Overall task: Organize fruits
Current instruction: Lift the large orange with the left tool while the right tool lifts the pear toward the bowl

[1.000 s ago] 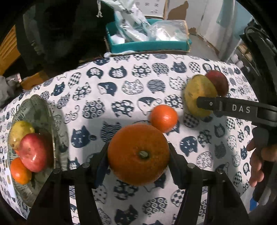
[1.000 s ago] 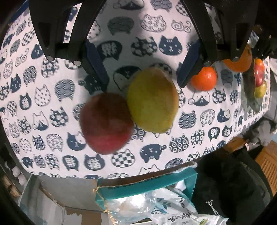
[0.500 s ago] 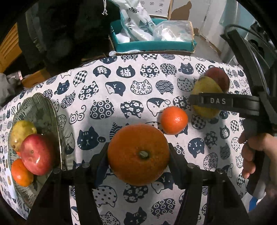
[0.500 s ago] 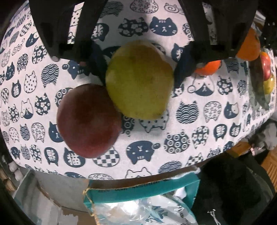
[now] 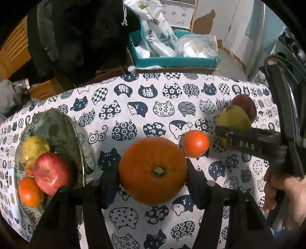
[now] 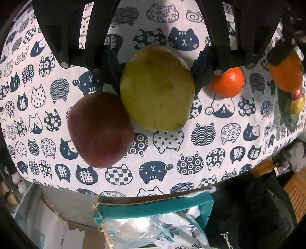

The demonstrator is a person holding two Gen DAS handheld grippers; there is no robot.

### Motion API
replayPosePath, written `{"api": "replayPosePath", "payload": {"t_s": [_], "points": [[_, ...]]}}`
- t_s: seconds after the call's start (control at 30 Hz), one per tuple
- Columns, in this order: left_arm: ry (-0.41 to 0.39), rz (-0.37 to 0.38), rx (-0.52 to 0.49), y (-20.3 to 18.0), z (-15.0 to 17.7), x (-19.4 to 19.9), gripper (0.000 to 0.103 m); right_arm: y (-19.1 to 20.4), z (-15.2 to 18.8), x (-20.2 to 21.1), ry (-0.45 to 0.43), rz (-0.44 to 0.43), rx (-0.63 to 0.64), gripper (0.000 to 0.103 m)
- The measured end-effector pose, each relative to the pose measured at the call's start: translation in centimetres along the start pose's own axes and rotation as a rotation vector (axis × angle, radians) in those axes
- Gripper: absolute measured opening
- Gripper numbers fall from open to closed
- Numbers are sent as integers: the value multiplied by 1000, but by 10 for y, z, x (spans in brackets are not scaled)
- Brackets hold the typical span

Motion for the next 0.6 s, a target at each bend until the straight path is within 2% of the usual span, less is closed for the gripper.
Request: {"api": "replayPosePath", "payload": {"t_s": [0.6], "points": [[-105, -9, 7, 1, -8, 52, 64, 10, 11, 82, -178, 0, 66, 67]]}}
Point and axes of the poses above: each gripper's, at about its wrist camera, not at the fingertips, and x roughly against the way its jaws point, y to its left, z to its underside, the point moved 2 cm from there along -x, roughly the way its jaws point, and after that the axes turned 2 degrees about -y, right-handed, at the moved point
